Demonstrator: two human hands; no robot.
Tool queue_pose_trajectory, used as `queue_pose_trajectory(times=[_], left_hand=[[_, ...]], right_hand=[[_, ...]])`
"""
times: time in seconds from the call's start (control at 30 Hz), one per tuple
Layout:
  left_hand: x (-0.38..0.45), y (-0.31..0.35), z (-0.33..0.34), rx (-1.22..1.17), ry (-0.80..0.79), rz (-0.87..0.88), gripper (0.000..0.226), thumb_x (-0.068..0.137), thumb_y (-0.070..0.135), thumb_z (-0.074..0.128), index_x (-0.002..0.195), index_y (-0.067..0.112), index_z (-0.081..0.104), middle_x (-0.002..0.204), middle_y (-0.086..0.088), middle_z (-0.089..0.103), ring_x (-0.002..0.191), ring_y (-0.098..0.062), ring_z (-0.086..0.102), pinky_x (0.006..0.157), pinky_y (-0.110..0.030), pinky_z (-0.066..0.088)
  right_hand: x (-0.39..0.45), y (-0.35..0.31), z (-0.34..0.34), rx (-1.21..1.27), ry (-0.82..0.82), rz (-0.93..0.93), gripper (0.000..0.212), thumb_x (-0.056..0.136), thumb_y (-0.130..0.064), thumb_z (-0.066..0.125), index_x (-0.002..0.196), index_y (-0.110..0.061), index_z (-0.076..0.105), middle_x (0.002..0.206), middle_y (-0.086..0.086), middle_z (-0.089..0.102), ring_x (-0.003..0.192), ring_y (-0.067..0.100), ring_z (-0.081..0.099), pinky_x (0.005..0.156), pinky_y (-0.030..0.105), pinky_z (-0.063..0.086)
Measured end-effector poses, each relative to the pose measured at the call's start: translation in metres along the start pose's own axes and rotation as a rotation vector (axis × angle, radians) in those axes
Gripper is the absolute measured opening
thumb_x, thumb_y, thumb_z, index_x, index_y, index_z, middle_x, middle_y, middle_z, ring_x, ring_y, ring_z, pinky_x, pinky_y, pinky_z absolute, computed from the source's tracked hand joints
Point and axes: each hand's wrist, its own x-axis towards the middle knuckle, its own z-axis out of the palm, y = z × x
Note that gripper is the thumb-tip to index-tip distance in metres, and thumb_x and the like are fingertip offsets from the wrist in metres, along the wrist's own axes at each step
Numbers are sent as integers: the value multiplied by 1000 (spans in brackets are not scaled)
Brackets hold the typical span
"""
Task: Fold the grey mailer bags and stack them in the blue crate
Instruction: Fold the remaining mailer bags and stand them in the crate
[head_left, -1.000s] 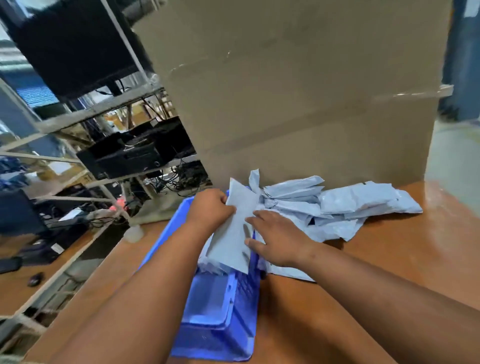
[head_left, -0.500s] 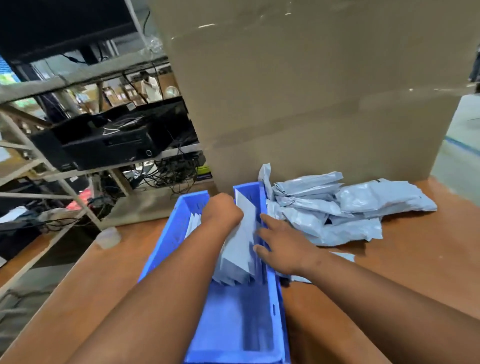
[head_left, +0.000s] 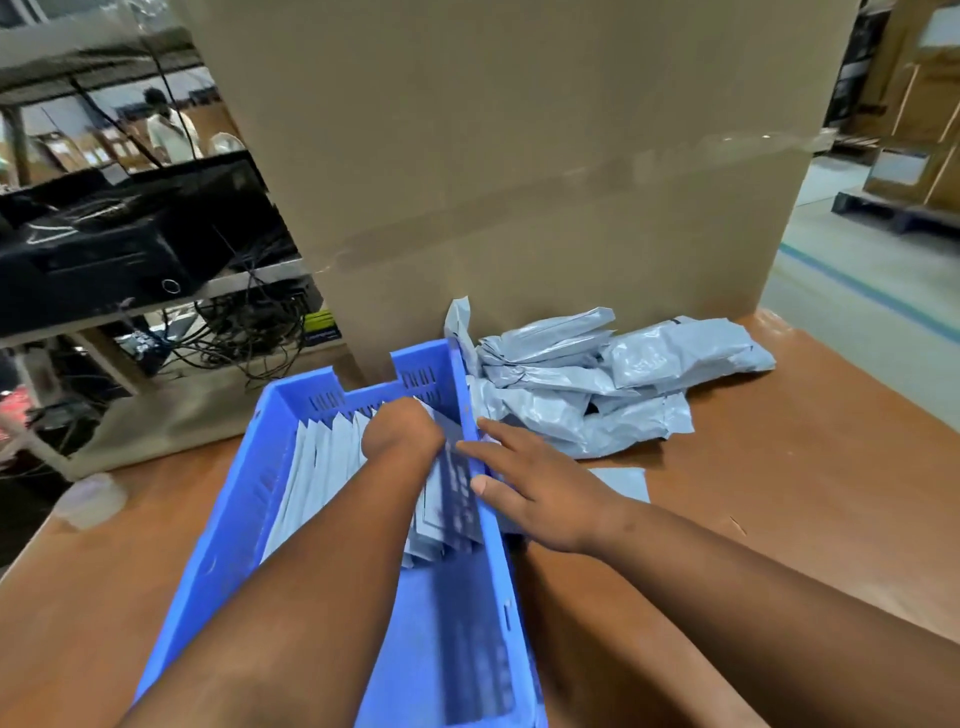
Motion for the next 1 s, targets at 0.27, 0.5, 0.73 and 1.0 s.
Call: queue_pose_trajectory(times=[0.27, 0.5, 0.73, 1.0], left_hand=[[-31, 18, -20, -64, 115, 5, 10, 87, 28, 67, 87, 18, 64, 92, -3, 64, 83, -29, 65, 66, -34, 54], [-99, 65, -47, -3, 286, 174, 19, 90, 28, 60, 76, 18, 52, 86, -2, 57, 84, -31, 60, 67, -33, 42], [-175, 124, 6, 70, 189, 400, 19, 92, 36, 57, 86, 19, 64, 93, -3, 69, 90, -30, 64, 65, -35, 43], [-252, 136, 142, 142, -88, 806, 38, 95, 48, 56, 119, 19, 61, 121, -5, 60, 112, -29, 56, 93, -46, 49]], right_hand=[[-18, 69, 8, -334, 89, 39, 37, 99, -40, 51, 131, -23, 57, 124, 1, 56, 111, 31, 59, 87, 43, 49], [-42, 131, 36, -483, -308, 244, 74, 102, -62, 44, 166, -32, 22, 174, 13, 19, 159, 36, 19, 128, 51, 18], [-98, 153, 9, -400, -260, 91, 61, 104, -58, 46, 159, -36, 32, 167, 6, 30, 155, 31, 26, 128, 48, 18], [-205, 215, -32, -358, -263, -25, 69, 96, -65, 38, 159, -38, 37, 170, 3, 33, 157, 27, 30, 130, 54, 16]])
